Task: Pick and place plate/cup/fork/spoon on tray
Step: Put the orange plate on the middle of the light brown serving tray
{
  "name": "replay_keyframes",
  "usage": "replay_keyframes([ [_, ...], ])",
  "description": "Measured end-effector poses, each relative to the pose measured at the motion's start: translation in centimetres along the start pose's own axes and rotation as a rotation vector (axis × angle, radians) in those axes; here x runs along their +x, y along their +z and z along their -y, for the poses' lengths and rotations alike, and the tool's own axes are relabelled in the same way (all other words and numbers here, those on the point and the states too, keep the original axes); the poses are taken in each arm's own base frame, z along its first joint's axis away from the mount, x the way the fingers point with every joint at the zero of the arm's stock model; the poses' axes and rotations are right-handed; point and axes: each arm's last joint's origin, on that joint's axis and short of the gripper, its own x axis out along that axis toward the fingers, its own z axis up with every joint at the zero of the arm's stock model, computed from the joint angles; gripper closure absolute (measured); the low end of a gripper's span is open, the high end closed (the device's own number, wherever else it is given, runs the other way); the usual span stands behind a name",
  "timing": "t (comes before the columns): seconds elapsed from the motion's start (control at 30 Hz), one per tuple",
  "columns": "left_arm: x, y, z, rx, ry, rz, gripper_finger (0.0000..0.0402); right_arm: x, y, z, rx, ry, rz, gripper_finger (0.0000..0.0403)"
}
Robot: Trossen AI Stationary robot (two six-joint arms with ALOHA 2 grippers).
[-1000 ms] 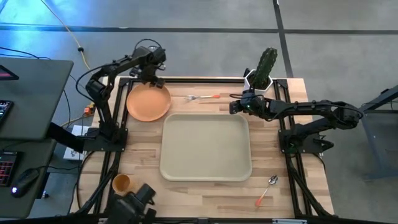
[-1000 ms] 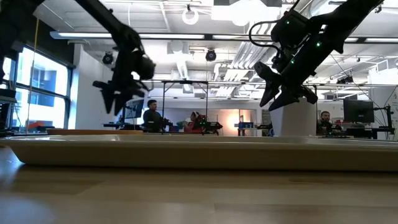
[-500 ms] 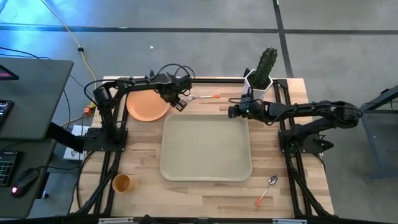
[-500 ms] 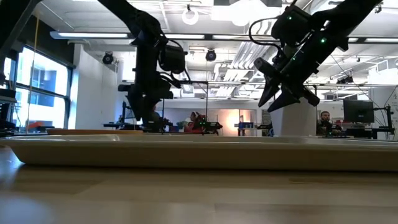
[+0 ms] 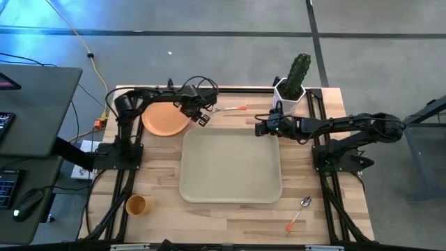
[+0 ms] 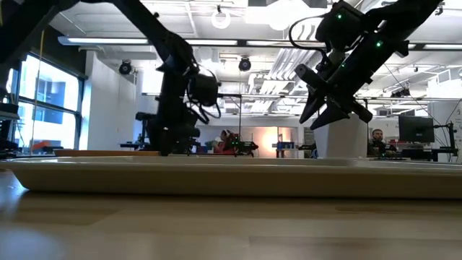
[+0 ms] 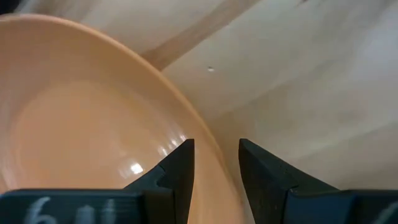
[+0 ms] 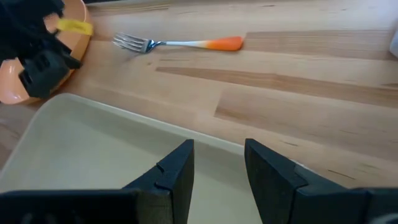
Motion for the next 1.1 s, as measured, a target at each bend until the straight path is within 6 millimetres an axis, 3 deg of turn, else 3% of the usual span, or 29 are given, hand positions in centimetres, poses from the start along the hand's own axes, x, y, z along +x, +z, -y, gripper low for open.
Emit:
replay_keyframes([
  [0.13, 1.1, 0.0, 0.3, 0.037, 0.019, -0.027, 0.0305, 0.0, 0.0, 0.0, -0.007, -0.001, -0.003, 0.0269],
  [0.37, 0.9, 0.0, 0.4, 0.053, 0.047, -0.007, 0.0386, -0.2, -0.4, -0.2, -0.019, 0.011, -0.012, 0.0269],
  [0.63, -0.5, -0.5, -0.1, 0.074, 0.036, -0.013, 0.0386, -0.7, -1.4, -1.0, -0.031, 0.058, -0.043, 0.0269],
  [0.73, -2.2, -1.4, -0.5, 0.095, 0.066, -0.001, 0.039, -0.7, -1.5, -1.3, -0.05, 0.11, -0.085, 0.0269],
  [0.9, -7.1, -2.8, -1.2, 0.117, 0.033, 0.16, 0.0395, -0.8, -1.3, -2.0, -0.023, 0.206, -0.117, 0.0269],
  [1.1, -12.7, -6.3, -1.2, 0.216, -0.04, 0.333, 0.0399, -1.1, -0.7, -3.2, 0.027, 0.355, -0.084, 0.0269],
])
